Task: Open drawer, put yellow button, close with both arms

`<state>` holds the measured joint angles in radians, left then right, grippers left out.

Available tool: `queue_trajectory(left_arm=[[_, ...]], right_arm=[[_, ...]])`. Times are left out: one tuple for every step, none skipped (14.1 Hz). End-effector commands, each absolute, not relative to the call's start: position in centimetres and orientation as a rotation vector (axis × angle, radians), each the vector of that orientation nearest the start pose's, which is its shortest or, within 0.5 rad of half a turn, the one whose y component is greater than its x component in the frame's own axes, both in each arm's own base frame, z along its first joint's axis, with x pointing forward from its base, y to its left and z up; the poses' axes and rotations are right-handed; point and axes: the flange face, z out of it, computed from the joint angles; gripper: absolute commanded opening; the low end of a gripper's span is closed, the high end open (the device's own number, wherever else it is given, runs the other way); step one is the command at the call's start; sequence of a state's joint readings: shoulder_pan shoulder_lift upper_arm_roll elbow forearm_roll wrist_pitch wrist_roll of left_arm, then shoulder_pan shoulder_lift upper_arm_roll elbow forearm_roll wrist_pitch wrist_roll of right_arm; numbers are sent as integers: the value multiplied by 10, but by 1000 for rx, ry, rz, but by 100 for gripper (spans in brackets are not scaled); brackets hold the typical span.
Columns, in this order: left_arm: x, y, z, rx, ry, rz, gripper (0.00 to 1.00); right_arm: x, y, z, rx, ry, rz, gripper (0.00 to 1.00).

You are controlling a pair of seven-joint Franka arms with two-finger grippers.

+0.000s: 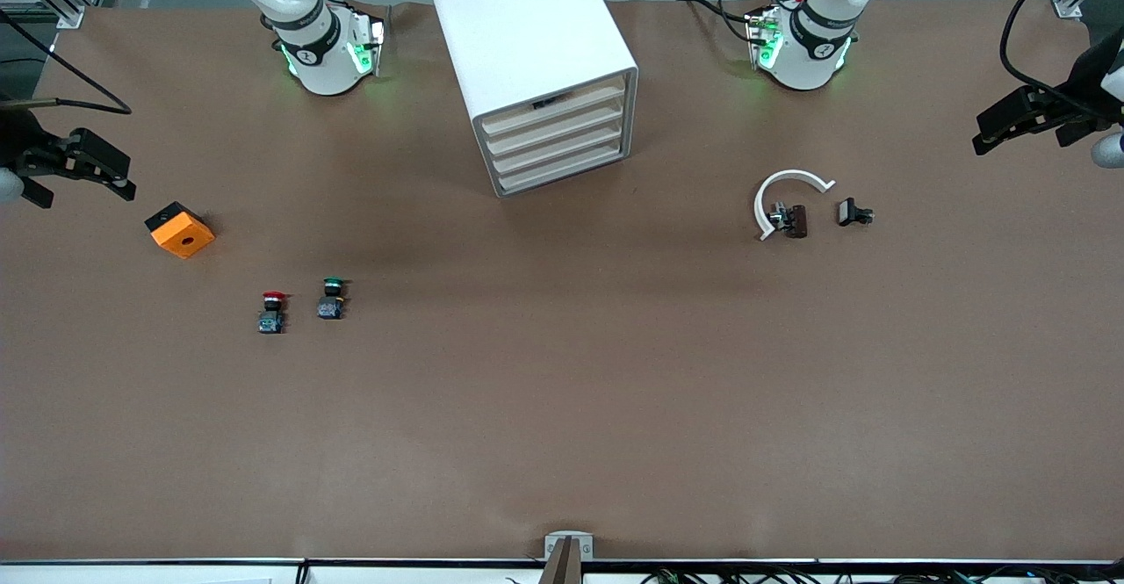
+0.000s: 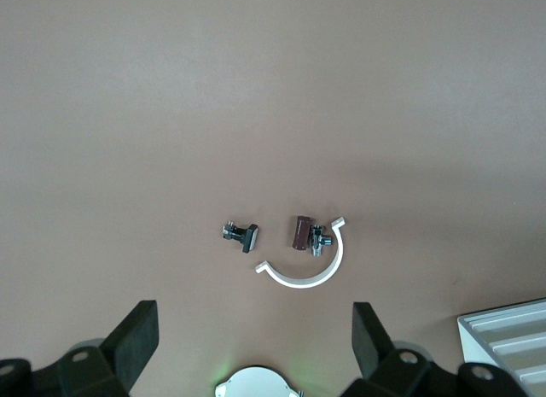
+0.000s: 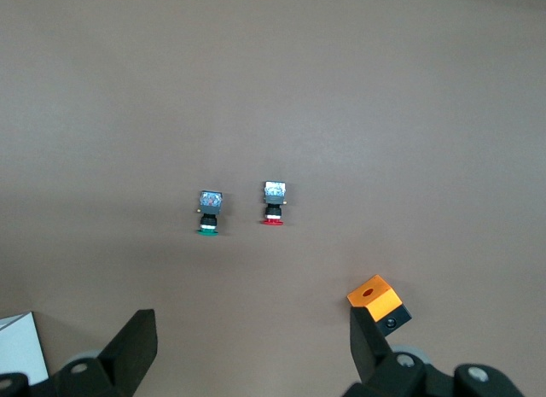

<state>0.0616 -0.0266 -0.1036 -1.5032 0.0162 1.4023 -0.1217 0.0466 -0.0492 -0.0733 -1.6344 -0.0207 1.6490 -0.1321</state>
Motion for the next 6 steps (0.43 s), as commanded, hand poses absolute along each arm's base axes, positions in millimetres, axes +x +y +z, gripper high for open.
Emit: queue_trajectory(left_arm=[[527, -19, 662, -3124, -102, 97, 100], [528, -20, 663, -3120, -99, 92, 100], [529, -21, 662, -3116, -97, 84, 100], [533, -22, 662, -3117, -92, 84, 100], [532, -22, 668, -3120, -94, 61, 100], [533, -23, 668, -3120, -90, 63, 100]], right_arm=[[549, -15, 633, -3158, -159, -104, 100], [549, -16, 633, -3158, -156, -104, 100], [549, -16, 632, -3157, -156, -104, 100], [549, -15, 632, -3156, -158, -104, 100], [550, -15, 631, -3157, -159, -102, 100], [550, -14, 631, -3156, -161, -100, 100]])
